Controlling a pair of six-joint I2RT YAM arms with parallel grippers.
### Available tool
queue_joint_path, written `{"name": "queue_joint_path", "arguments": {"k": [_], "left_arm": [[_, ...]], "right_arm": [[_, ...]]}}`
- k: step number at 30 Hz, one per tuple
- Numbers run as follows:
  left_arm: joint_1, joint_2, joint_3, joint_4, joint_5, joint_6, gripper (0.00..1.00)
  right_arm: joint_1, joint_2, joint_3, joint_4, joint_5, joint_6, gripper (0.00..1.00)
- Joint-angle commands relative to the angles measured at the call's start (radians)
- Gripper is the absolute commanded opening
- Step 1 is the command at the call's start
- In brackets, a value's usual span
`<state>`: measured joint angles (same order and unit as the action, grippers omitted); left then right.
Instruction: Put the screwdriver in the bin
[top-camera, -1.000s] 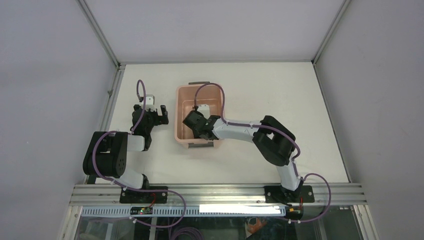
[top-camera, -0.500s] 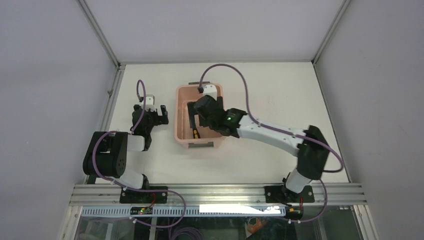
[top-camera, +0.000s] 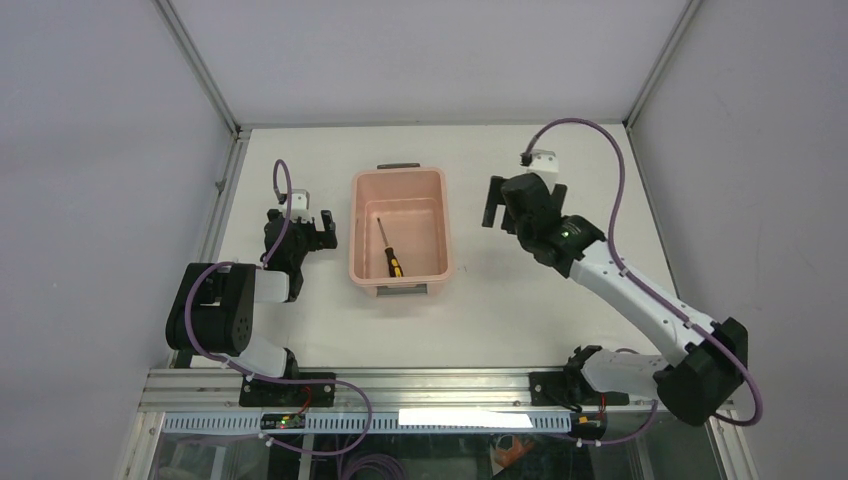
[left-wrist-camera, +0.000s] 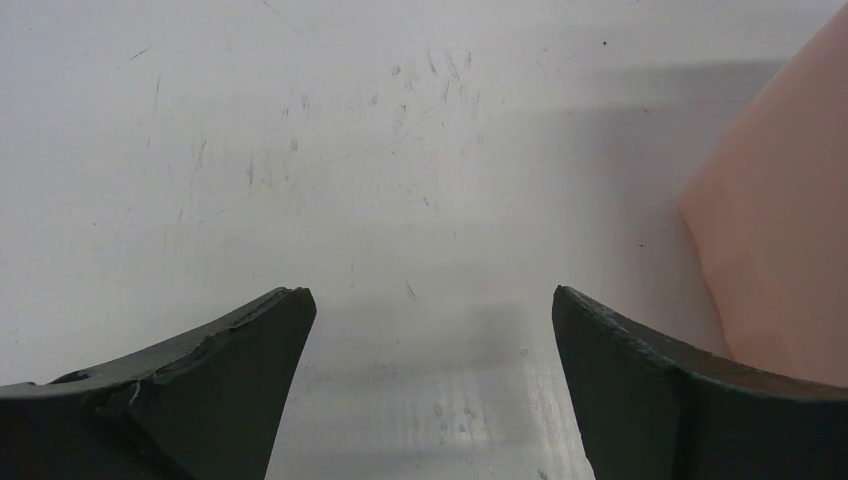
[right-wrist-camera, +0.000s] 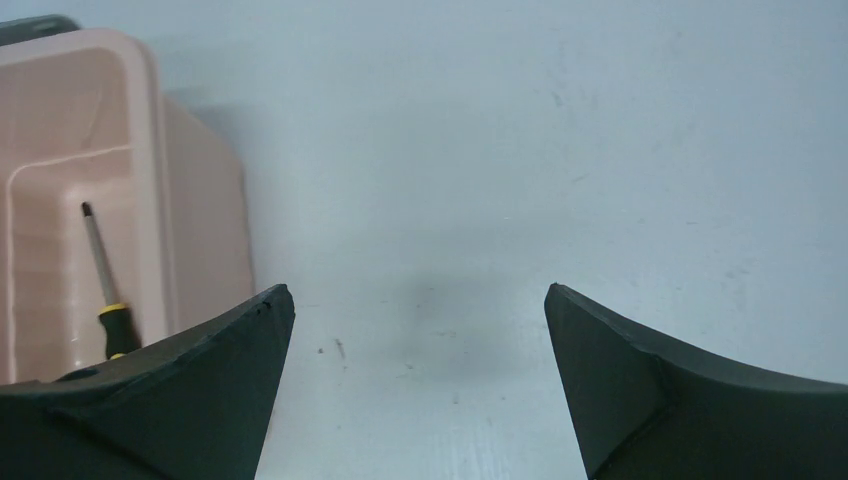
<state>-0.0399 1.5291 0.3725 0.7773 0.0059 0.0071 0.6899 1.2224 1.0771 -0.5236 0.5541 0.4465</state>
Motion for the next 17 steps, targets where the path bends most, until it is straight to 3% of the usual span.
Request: {"name": "queue_joint_path", "arguments": {"k": [1,9,17], "left_arm": [[-0.006,-0.022,0.011,0.027,0.01,-0.016,0.99],[-0.007,-0.021,0.011,0.027,0.01,-0.016,0.99],[-0.006,-0.021,0.011,0.027,0.009,-0.016,0.99]], "right_arm": [[-0.056,-0.136,-0.048,-0.082,0.07,0.013,0.99],[-0.067,-0.296,-0.175,-0.073,0.033,0.027,0.99],[-0.069,-0.349,-0.205,-0.062,0.067,0.022,0.99]]}}
